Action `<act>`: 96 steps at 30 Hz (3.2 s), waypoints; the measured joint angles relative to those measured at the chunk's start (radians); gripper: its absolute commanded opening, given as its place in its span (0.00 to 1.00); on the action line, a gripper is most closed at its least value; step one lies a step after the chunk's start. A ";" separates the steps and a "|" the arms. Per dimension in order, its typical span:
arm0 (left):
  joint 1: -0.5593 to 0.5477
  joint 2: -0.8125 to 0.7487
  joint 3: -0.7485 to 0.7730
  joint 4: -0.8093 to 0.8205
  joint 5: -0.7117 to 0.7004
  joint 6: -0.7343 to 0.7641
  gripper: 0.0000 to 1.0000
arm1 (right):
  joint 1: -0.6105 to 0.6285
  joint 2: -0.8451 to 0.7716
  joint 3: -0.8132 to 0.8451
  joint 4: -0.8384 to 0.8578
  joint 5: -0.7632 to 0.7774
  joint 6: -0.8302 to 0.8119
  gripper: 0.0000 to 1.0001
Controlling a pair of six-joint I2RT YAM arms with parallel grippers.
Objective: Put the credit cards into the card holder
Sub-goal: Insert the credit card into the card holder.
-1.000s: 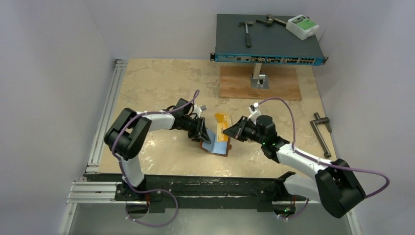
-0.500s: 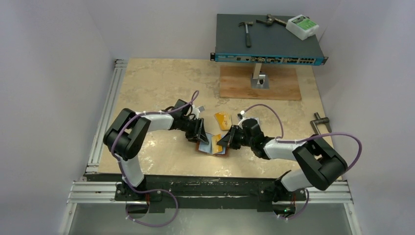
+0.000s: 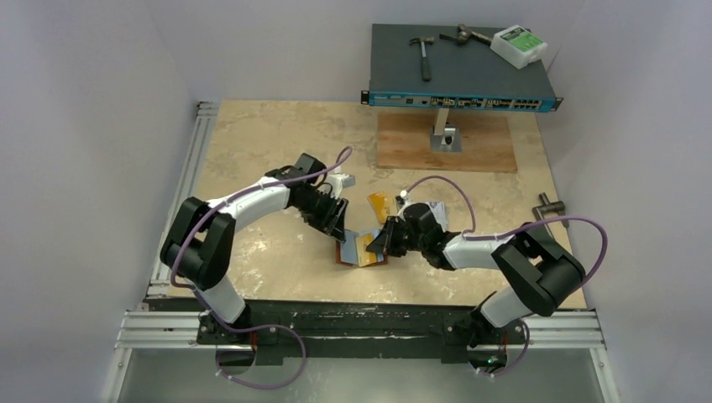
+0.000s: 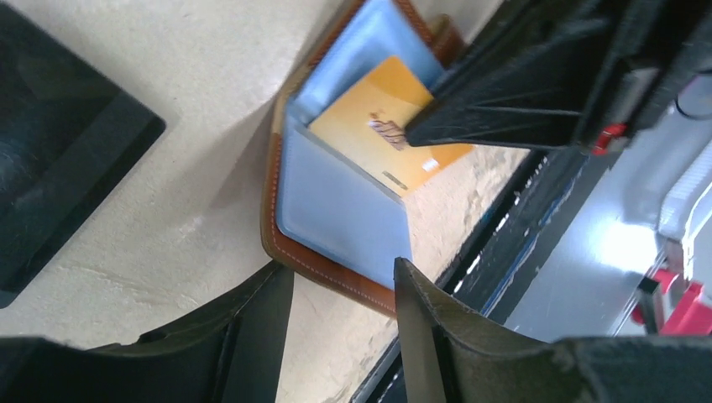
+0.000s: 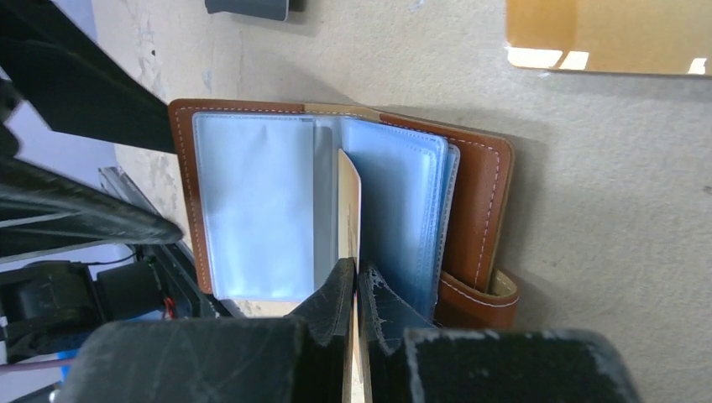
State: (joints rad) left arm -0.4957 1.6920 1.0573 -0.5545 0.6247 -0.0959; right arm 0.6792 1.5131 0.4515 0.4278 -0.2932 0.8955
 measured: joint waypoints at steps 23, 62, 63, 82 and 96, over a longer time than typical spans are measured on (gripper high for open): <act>-0.206 -0.476 -0.195 -0.092 -0.079 1.269 0.48 | 0.110 -0.064 0.165 -0.308 0.180 -0.145 0.00; -0.232 -0.219 -0.336 0.101 -0.153 1.818 0.32 | 0.120 -0.014 0.141 -0.159 0.225 -0.055 0.00; -0.233 -0.219 -0.336 0.100 -0.153 1.818 0.32 | 0.120 -0.014 0.134 -0.151 0.227 -0.050 0.00; -0.245 -0.217 -0.336 0.085 -0.169 1.820 0.26 | 0.120 -0.032 0.019 -0.008 0.250 -0.014 0.00; -0.257 -0.217 -0.336 0.087 -0.177 1.816 0.26 | 0.120 -0.067 -0.052 0.085 0.301 0.020 0.00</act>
State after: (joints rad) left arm -0.7532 1.4746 0.7216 -0.4675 0.4477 1.7203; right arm 0.7994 1.4460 0.3992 0.5129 0.0082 0.9157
